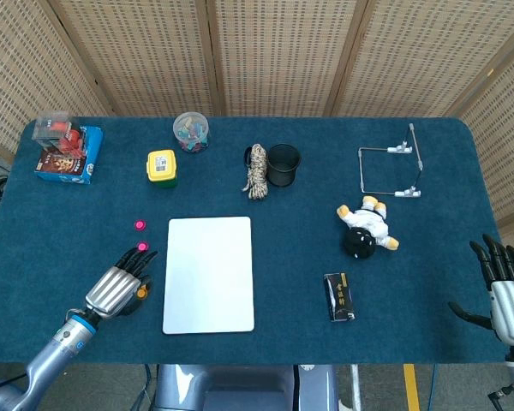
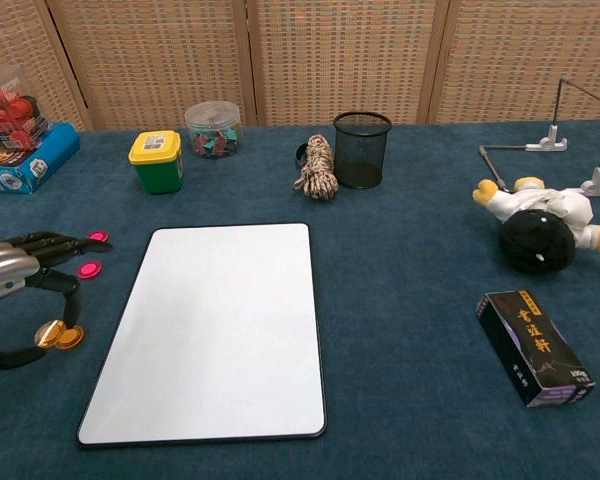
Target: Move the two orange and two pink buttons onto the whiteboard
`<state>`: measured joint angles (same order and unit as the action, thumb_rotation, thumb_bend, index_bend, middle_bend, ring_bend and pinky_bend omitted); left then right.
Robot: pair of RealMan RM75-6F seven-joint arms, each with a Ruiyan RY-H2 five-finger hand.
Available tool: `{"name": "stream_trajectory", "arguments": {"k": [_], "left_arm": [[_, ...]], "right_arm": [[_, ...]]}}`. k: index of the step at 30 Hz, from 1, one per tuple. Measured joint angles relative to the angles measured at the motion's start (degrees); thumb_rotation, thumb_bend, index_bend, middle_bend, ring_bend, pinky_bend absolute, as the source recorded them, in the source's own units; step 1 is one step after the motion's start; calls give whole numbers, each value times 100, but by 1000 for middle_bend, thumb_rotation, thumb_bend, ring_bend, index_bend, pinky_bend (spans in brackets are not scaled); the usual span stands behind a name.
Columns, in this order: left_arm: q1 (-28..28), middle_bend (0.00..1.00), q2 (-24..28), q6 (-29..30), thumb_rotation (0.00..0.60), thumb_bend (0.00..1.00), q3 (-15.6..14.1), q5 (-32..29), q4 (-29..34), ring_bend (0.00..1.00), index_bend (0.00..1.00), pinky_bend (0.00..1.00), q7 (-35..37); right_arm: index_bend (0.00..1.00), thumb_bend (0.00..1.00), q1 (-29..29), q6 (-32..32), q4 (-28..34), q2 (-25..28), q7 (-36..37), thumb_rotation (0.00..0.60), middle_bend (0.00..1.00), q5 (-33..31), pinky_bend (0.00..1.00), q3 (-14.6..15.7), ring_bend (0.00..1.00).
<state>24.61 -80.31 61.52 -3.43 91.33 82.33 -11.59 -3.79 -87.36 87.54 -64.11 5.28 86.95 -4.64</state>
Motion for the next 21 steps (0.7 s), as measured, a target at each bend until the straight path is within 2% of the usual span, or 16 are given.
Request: {"name": "stream_trajectory", "arguments": {"k": [7,8,12,13,18,20,21], "left_arm": [[396,0,76,-390,600,350,350,-297,597,0,531,0,-551],[451,0,52,-484,600,342,385,-374,652,0,494,0,-646],[621,0,-90,-754,600,229,496,-755,839,0,125,0,-1078],[661,0,-134,-809,600,207,523,-876,891,0,74,0,-1172],[704,0,-170,-822,600,219,554,-1120,969,0,65,0,-1306],[669,0,-114,-782,600,229,524,-1139,937,0,123,0,-1245],[648,0,-88,-757,600,235,507,-1143,915,0,186,0,-1197]], "right_arm": [[0,0,-5,32,-5,9,36,600,0,-45,0,-12,0],[0,0,-6,44,-6,13,49,600,0,-60,0,-16,0],[0,0,-15,94,-10,37,105,600,0,-108,0,-29,0],[0,0,-17,105,-11,43,115,600,0,-114,0,-29,0],[0,0,-20,114,-13,52,119,600,0,-109,0,-25,0],[0,0,-18,107,-13,51,114,600,0,-102,0,-22,0],[0,0,-16,101,-9,50,112,600,0,-99,0,-22,0]]}}
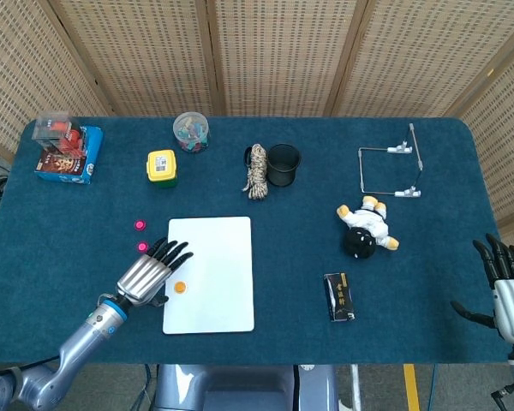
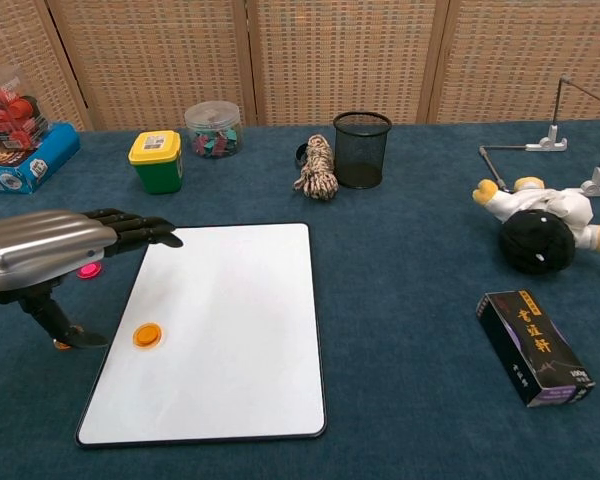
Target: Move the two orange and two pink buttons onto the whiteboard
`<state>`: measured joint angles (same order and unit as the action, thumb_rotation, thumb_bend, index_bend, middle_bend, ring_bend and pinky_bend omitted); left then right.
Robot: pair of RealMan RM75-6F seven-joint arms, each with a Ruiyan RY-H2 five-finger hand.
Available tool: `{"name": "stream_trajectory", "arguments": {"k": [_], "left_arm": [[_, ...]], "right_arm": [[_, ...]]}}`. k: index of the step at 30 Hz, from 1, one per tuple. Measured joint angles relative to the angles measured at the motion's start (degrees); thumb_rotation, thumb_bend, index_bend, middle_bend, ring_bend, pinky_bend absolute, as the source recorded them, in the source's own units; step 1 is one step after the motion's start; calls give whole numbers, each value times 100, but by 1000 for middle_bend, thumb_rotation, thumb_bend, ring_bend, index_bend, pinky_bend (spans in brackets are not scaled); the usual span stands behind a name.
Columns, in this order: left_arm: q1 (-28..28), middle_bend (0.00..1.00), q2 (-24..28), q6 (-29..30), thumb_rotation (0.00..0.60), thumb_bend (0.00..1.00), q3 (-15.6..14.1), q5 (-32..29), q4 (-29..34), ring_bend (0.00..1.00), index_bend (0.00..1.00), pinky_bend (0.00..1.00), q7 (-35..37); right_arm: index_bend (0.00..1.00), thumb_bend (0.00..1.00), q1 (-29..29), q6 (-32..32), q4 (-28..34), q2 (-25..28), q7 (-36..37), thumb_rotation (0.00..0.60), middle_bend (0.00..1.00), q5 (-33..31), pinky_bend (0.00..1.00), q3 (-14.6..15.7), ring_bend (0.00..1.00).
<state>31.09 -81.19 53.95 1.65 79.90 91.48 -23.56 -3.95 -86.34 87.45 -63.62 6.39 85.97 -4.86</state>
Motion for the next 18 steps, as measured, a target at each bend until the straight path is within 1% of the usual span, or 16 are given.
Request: {"name": "stream_trajectory", "arguments": {"k": [1,3,7,11,13,16,18], "left_arm": [[-33,0,38,32,600,243,-28,-2,-40,0,248,0,82],[-90,0,94,75,600,259,-81,-5,-125,0,301,0,233],[-217,0,166,119,600,299,-225,0,-437,0,328,0,660],[-293,0,148,134,600,305,-346,74,-739,0,331,0,1022],[-310,0,99,139,600,315,-390,140,-859,0,368,0,1160],[-315,0,27,155,600,322,-431,235,-978,0,417,0,1226],[-320,0,-17,163,600,321,-440,234,-1045,0,418,0,1212]], "right_arm": [[0,0,2,-5,2,-1,-6,600,0,3,0,1,0],[0,0,4,-10,5,-2,-23,600,0,11,0,5,0],[0,0,8,-23,15,-6,-56,600,0,25,0,11,0],[0,0,11,-28,20,-10,-65,600,0,23,0,10,0],[0,0,11,-25,23,-11,-68,600,0,15,0,8,0],[0,0,10,-16,26,-9,-66,600,0,7,0,6,0],[0,0,7,-3,26,-5,-63,600,0,1,0,6,0]]}}
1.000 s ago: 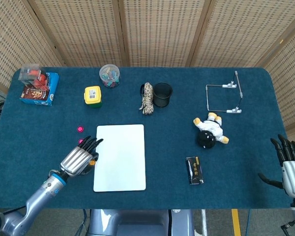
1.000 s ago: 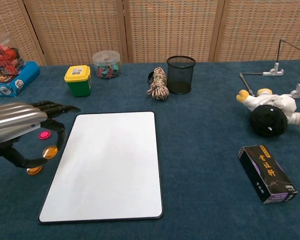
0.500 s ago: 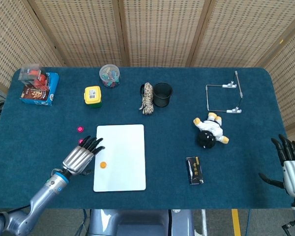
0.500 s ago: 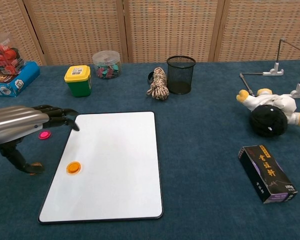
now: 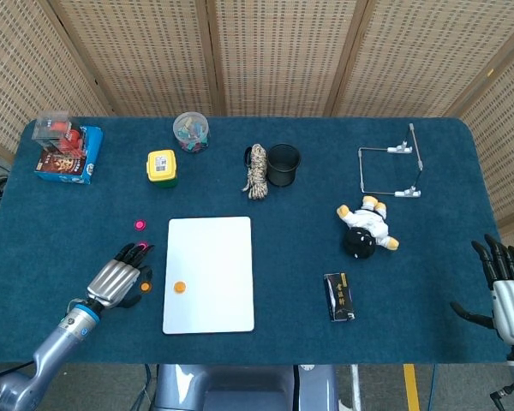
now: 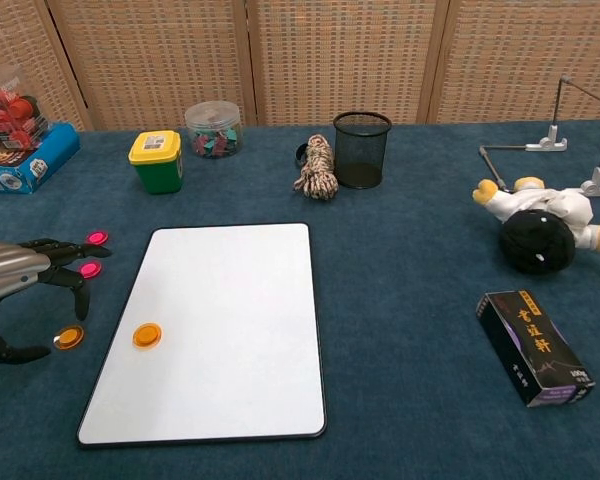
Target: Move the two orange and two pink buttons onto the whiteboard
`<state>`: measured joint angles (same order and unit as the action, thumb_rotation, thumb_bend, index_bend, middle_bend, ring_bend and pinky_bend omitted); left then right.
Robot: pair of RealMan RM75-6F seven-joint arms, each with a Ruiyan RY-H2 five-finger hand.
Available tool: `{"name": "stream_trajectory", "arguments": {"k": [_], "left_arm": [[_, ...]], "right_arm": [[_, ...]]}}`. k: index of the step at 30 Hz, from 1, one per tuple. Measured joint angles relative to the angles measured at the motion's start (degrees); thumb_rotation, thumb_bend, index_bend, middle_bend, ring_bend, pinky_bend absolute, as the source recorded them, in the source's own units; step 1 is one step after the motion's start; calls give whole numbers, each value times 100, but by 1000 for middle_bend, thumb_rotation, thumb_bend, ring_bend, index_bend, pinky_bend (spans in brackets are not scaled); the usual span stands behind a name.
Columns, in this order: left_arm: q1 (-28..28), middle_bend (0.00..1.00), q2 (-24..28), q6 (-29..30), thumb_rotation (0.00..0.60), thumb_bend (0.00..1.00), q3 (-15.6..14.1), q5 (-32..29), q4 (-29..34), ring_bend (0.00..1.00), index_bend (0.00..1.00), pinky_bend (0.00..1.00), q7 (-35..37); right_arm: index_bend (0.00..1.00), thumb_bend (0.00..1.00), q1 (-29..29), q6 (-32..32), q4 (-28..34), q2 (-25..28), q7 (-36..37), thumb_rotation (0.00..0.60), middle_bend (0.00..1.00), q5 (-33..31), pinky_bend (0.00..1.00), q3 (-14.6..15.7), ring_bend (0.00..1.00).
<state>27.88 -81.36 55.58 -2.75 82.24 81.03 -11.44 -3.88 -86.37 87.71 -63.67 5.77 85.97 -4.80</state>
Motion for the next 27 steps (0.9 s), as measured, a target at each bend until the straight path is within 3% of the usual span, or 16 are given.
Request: {"name": "stream_trajectory", "arguments": {"k": [22,27], "left_arm": [[94,0,-293,-198,600,322,72,-276,-196,0,422,0,-236],[88,0,-323,-174,600,344,65,-287,-205,0,532,0,-297]], "right_arm": [[0,0,-7,38,20,18,10,600,0,-25,0,-1,0],[0,0,-8,47,26,24,39,600,0,-28,0,0,0]]}}
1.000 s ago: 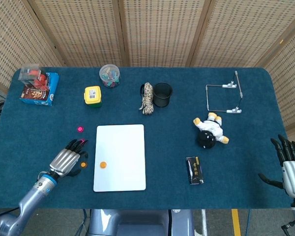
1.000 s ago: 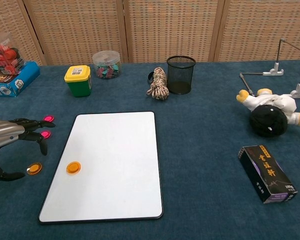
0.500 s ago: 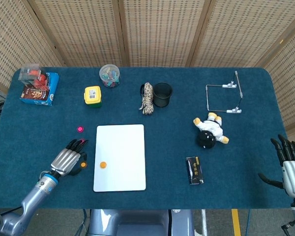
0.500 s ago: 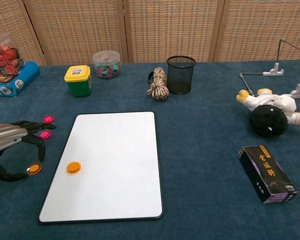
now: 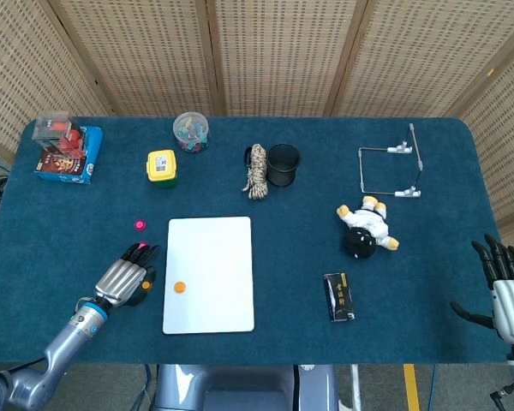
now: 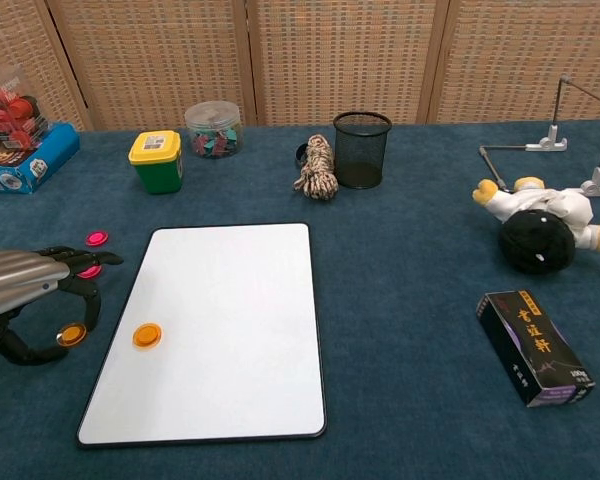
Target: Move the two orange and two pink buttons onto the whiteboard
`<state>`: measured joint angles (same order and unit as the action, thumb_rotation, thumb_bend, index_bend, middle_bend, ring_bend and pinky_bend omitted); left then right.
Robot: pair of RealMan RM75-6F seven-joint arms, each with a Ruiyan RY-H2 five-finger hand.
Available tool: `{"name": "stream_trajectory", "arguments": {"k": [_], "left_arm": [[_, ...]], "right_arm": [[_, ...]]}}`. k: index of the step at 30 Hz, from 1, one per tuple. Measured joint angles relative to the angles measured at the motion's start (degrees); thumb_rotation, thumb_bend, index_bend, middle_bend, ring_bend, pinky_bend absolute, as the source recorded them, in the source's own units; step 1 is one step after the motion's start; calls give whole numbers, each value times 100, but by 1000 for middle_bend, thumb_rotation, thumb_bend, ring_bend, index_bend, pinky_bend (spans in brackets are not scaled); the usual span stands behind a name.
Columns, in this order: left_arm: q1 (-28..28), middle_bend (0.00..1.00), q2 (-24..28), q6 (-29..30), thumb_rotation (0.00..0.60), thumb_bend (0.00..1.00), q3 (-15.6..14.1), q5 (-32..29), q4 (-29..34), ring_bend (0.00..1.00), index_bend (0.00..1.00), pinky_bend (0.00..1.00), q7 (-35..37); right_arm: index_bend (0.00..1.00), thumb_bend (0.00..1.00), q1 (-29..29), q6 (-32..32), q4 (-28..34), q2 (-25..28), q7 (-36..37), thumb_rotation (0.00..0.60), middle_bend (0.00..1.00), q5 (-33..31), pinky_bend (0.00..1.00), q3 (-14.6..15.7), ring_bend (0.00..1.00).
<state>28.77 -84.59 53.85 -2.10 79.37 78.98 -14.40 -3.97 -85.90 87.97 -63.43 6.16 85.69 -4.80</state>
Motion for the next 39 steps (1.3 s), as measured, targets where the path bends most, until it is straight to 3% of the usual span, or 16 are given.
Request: {"name": "stream_trajectory", "arguments": {"k": [12,19,30,32,36,39], "left_arm": [[16,0,184,66,600,358,72,-78,168,0,572,0,-63],[198,0,352,47,600,356,311,-163,498,0,571,0,-163],[704,0,80,-399,600,350,725,-1012,648,0,571,0,-814],[805,0,-41,-487,600,341,762,-1167,622,0,540,0,-932],[906,0,-176,-539,600,303,780,-1316,605,0,346,0,-1013],[935,0,-202,-527,600,287,768,-1356,609,0,309,0,-1033]], "right_arm": [[0,0,-3,9,2,9,29,600,0,3,0,2,0],[0,0,-3,15,8,9,29,600,0,-8,0,0,0],[0,0,-22,92,3,29,85,600,0,-70,0,-13,0],[0,0,-27,106,-3,36,96,600,0,-76,0,-14,0],[0,0,-31,118,-12,40,108,600,0,-81,0,-13,0],[0,0,-33,124,-15,43,116,600,0,-85,0,-14,0]]}}
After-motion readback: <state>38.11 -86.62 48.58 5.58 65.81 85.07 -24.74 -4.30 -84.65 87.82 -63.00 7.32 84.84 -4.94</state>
